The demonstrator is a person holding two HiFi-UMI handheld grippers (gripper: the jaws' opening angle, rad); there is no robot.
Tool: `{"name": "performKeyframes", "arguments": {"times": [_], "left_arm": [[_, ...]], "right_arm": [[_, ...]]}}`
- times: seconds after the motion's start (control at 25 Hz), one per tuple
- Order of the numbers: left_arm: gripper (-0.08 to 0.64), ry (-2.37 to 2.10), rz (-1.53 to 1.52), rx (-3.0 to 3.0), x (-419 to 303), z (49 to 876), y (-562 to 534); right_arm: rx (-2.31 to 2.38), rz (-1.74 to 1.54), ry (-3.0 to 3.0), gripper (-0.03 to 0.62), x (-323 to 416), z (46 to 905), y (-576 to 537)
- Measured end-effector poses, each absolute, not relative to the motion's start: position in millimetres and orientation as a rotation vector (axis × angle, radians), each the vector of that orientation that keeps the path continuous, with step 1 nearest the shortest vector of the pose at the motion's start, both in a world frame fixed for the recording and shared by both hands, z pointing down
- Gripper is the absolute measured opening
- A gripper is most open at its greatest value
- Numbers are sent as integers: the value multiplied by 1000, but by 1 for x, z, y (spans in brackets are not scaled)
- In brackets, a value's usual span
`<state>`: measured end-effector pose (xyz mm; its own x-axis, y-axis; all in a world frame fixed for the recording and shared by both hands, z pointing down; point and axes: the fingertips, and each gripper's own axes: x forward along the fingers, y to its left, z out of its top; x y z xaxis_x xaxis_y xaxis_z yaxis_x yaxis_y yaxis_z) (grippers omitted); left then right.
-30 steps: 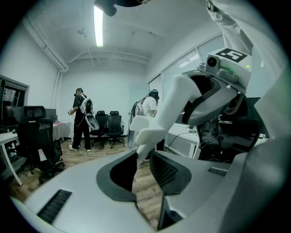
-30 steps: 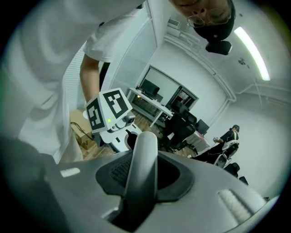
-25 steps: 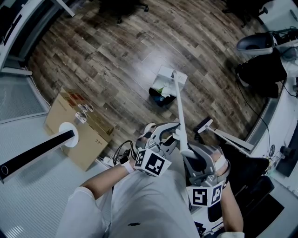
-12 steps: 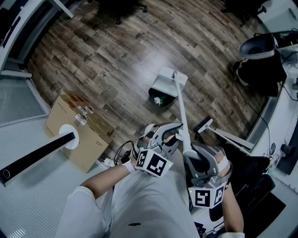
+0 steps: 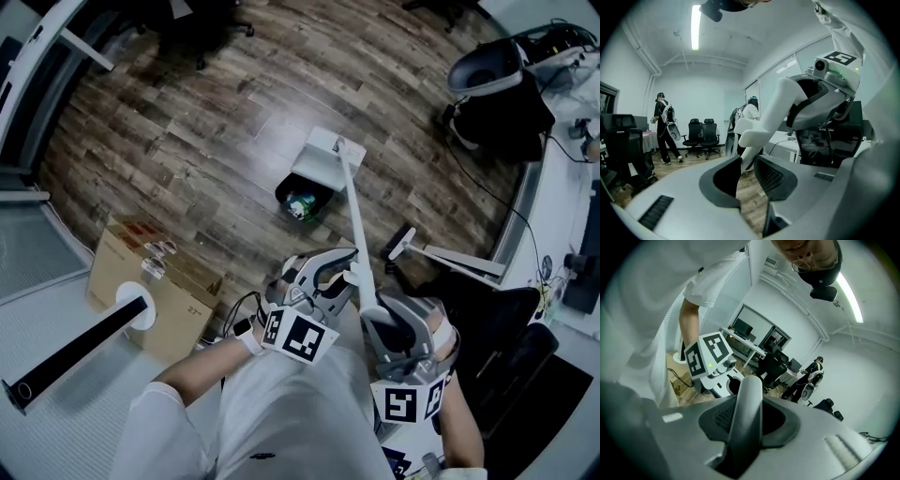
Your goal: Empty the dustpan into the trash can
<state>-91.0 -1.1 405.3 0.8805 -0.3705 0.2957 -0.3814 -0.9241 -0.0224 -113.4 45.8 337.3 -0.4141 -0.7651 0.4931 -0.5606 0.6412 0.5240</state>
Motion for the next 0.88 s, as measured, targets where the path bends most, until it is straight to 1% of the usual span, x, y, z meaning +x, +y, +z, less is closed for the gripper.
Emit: {"name": "performKeyframes", "arguments": {"times": [0.2,0.44,0.88], "left_arm": [[97,-504,462,3043,-61,401,8],[97,-360,468,3061,-8,406,21],[97,-120,604,2983,80,450,50]], "right_arm": [[1146,-325,-2078,114,-86,333,53],[1269,-259,-1987,114,-38,336,61],[1564,40,-1837,114,53,366,70]]}}
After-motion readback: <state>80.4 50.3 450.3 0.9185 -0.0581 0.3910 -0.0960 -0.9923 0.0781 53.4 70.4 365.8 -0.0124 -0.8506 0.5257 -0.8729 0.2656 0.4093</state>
